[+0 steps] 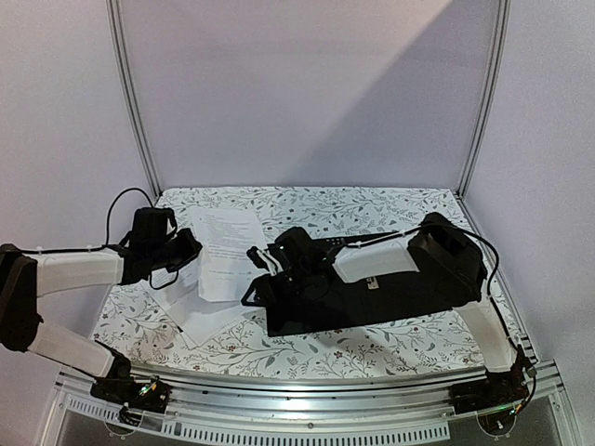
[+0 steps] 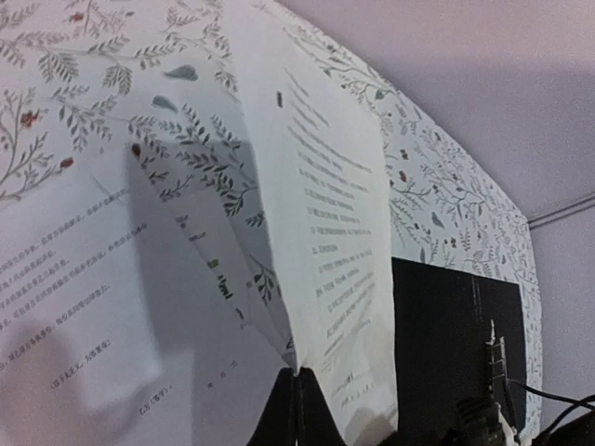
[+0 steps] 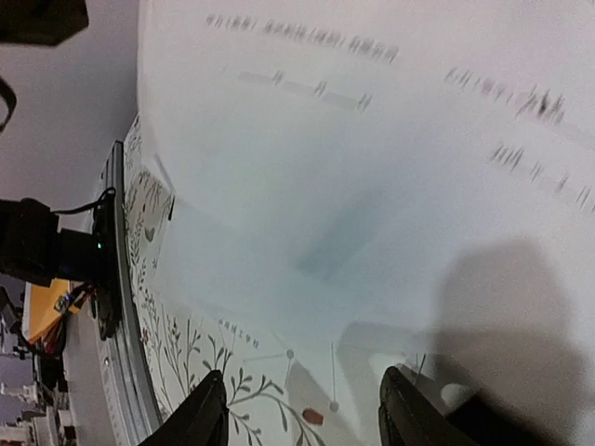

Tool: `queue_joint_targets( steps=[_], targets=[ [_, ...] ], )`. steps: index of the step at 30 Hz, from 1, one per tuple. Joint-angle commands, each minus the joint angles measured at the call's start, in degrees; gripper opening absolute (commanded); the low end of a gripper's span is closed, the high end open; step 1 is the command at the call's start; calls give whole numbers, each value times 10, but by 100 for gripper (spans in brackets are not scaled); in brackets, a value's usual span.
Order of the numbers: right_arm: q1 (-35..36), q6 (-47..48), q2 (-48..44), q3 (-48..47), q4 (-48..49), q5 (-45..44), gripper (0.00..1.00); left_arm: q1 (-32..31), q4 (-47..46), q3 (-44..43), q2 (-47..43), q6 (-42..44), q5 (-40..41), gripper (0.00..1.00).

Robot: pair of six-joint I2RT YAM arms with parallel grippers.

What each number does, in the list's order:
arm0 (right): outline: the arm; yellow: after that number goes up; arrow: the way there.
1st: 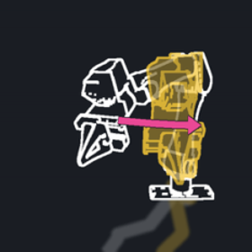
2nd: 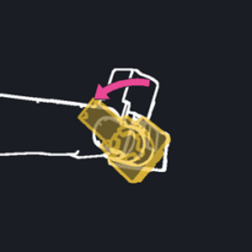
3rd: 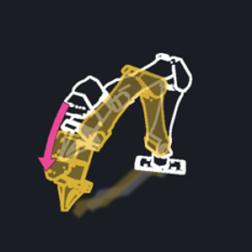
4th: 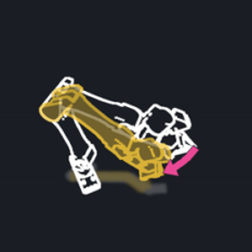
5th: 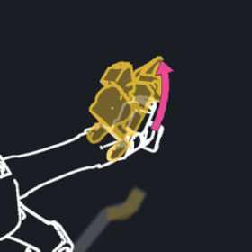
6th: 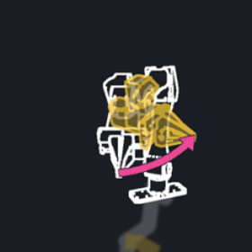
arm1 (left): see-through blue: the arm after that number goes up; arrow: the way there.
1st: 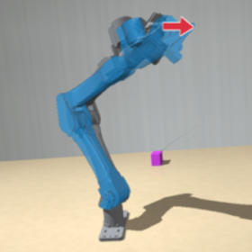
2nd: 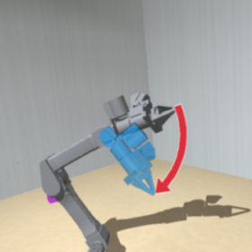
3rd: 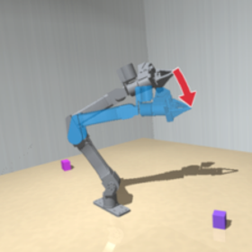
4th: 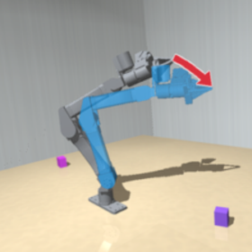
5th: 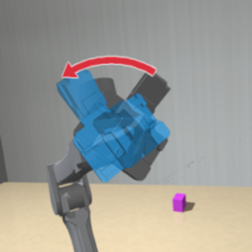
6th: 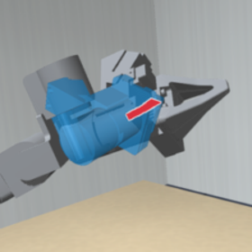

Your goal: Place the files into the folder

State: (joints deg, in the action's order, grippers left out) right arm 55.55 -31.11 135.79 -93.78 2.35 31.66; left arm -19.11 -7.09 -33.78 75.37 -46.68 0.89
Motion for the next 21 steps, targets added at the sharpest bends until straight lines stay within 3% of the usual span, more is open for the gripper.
queue_joint_targets(
  steps=[1, 4, 10, 17, 21],
  targets=[
    [-13, 91, -107, 49, -67, -8, 57, 5, -4, -54, -3, 98, -21, 0],
    [-46, 91, -170, 110, -39, -8, 66, 5, -11, -71, -15, 143, -61, 0],
    [-174, -45, -256, 293, 188, 76, 74, -4, -30, -82, -47, 204, -124, 0],
    [-204, -54, -256, 287, 219, 101, 78, -57, -56, -99, -51, 235, -229, 0],
    [-204, -90, -235, 300, 313, 124, 80, -97, -42, -133, -46, 247, -283, 0]
  ],
)
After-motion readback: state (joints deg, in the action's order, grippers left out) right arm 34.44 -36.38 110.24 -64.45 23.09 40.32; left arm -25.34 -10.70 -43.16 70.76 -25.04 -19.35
